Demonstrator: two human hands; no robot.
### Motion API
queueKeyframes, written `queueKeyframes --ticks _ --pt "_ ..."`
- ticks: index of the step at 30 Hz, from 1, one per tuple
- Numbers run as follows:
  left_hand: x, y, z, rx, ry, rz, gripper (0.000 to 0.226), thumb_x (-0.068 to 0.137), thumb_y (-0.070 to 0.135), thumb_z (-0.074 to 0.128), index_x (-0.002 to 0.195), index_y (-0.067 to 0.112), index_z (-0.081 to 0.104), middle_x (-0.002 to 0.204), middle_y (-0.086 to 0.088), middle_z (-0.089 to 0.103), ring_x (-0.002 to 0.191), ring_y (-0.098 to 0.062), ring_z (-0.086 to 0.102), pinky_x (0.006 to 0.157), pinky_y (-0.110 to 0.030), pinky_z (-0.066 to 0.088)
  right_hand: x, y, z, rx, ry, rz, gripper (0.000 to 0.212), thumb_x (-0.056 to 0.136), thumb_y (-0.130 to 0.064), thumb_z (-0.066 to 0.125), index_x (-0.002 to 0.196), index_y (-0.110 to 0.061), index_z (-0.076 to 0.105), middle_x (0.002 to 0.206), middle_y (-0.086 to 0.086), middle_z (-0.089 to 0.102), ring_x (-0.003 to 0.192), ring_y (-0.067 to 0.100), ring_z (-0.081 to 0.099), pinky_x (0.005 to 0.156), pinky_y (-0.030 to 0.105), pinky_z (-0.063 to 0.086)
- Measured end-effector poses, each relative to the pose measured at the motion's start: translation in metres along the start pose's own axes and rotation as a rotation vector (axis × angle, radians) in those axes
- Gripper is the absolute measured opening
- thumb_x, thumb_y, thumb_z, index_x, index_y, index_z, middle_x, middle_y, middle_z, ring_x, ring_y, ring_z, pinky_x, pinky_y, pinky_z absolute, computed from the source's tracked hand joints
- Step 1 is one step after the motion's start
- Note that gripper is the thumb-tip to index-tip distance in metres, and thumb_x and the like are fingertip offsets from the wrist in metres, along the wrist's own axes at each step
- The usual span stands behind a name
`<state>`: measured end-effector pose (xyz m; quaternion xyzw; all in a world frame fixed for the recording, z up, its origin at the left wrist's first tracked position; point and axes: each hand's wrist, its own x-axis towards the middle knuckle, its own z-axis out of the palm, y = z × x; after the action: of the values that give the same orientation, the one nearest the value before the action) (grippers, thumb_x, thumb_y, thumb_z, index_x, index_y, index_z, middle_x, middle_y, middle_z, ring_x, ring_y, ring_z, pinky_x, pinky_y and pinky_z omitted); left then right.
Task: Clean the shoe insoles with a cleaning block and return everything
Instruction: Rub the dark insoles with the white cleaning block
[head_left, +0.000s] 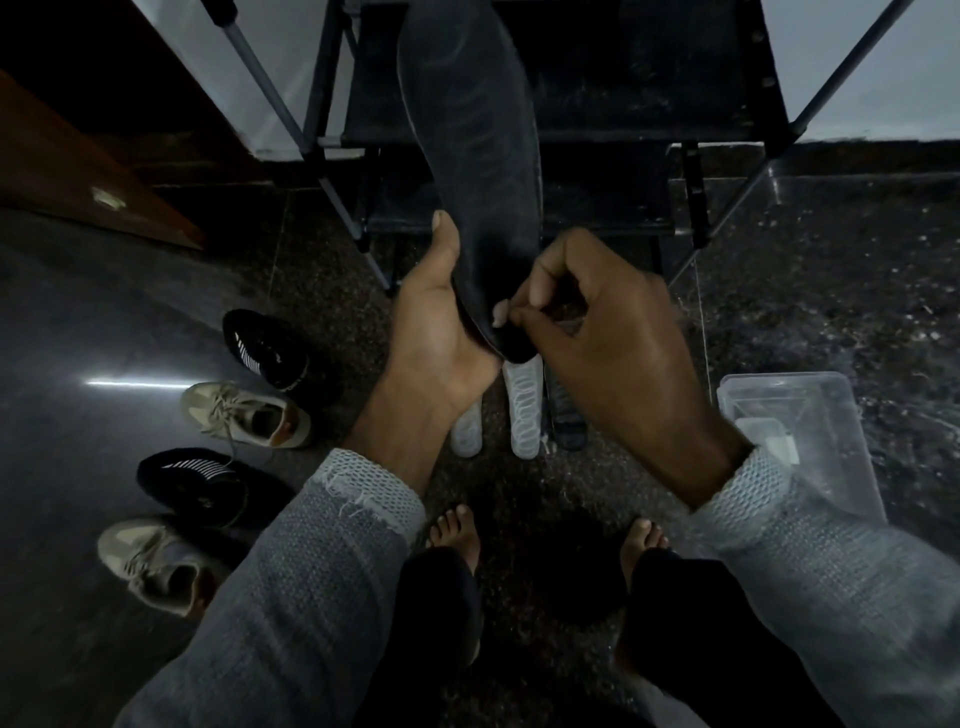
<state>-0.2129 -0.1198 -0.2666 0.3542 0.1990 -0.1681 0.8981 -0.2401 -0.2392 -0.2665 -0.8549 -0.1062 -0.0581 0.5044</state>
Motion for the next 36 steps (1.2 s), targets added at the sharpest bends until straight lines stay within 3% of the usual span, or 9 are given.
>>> queueKeyframes --ticks 3,6,9,11,15,18,21,29,36 --pt "-0.002 -0.001 -0.002 0.031 0.012 0.005 0.052 0.103 0.046 0.029 0.106 0.007 0.064 0.087 -0.007 0.071 0.075 -0.017 0.070 0.071 -0.028 0.059 0.000 -0.005 0.005 0.019 -0.018 -0.023 0.023 0.087 -0.004 0.067 0.082 -0.017 0.049 0.080 -0.002 0.067 0.078 0.004 0.066 0.068 0.030 0.054" --pt "-0.002 -0.001 0.000 0.037 -0.019 -0.014 0.053 0.103 0.047 0.027 0.113 0.007 0.062 0.100 -0.009 0.070 0.096 -0.021 0.067 0.093 -0.034 0.053 0.007 -0.003 0.005 0.034 0.059 0.004 0.022 0.086 -0.005 0.068 0.081 -0.016 0.050 0.079 -0.001 0.067 0.076 0.008 0.066 0.068 0.034 0.055" --pt "0.000 0.001 0.000 0.015 -0.005 -0.008 0.052 0.104 0.045 0.027 0.109 0.008 0.063 0.103 -0.009 0.070 0.099 -0.022 0.064 0.096 -0.034 0.049 0.008 0.003 0.000 0.008 0.081 0.047 0.022 0.087 -0.003 0.066 0.081 -0.017 0.050 0.080 -0.005 0.066 0.080 0.001 0.067 0.069 0.033 0.057" --pt "0.000 0.004 -0.001 0.002 0.005 0.012 0.051 0.104 0.045 0.027 0.108 0.009 0.063 0.100 -0.007 0.070 0.093 -0.020 0.065 0.091 -0.032 0.052 0.002 0.002 0.000 0.040 0.033 0.053 0.023 0.087 0.001 0.064 0.082 -0.016 0.049 0.081 -0.004 0.067 0.083 -0.004 0.067 0.069 0.029 0.057" --pt "-0.003 0.003 -0.001 0.034 0.048 0.012 0.051 0.102 0.047 0.032 0.104 0.007 0.063 0.079 -0.007 0.071 0.058 -0.015 0.068 0.053 -0.023 0.054 -0.005 -0.007 0.009 0.076 -0.029 0.007 0.020 0.087 -0.001 0.067 0.081 -0.013 0.051 0.079 -0.002 0.065 0.078 0.002 0.066 0.068 0.031 0.055" --pt "-0.005 0.001 0.001 0.027 0.025 0.012 0.051 0.103 0.046 0.030 0.106 0.007 0.063 0.088 -0.008 0.072 0.078 -0.018 0.071 0.071 -0.030 0.060 0.001 -0.008 0.010 0.065 0.024 -0.004 0.020 0.087 -0.003 0.067 0.080 -0.013 0.052 0.077 -0.001 0.065 0.075 0.006 0.065 0.067 0.031 0.054" --pt "-0.003 0.004 0.002 -0.010 0.002 0.010 0.052 0.103 0.046 0.026 0.112 0.009 0.062 0.103 -0.008 0.069 0.097 -0.021 0.065 0.092 -0.032 0.051 0.004 -0.001 0.004 0.031 0.075 0.031 0.021 0.087 -0.001 0.065 0.080 -0.014 0.051 0.078 -0.006 0.065 0.081 -0.004 0.066 0.068 0.030 0.056" --pt "-0.006 0.006 0.000 0.026 0.073 0.035 0.050 0.102 0.045 0.034 0.110 0.005 0.063 0.084 -0.008 0.072 0.068 -0.016 0.071 0.058 -0.025 0.056 -0.009 -0.013 0.017 0.095 -0.008 -0.033 0.021 0.086 -0.003 0.067 0.078 -0.014 0.051 0.076 -0.002 0.064 0.072 0.008 0.063 0.065 0.029 0.052" --pt "-0.002 0.009 -0.001 -0.031 0.033 0.035 0.049 0.103 0.046 0.031 0.113 0.009 0.063 0.099 -0.007 0.071 0.091 -0.019 0.068 0.083 -0.031 0.057 -0.005 -0.003 0.011 0.064 0.028 0.048 0.025 0.087 0.001 0.065 0.079 -0.018 0.049 0.078 -0.010 0.063 0.082 -0.003 0.066 0.067 0.015 0.053"
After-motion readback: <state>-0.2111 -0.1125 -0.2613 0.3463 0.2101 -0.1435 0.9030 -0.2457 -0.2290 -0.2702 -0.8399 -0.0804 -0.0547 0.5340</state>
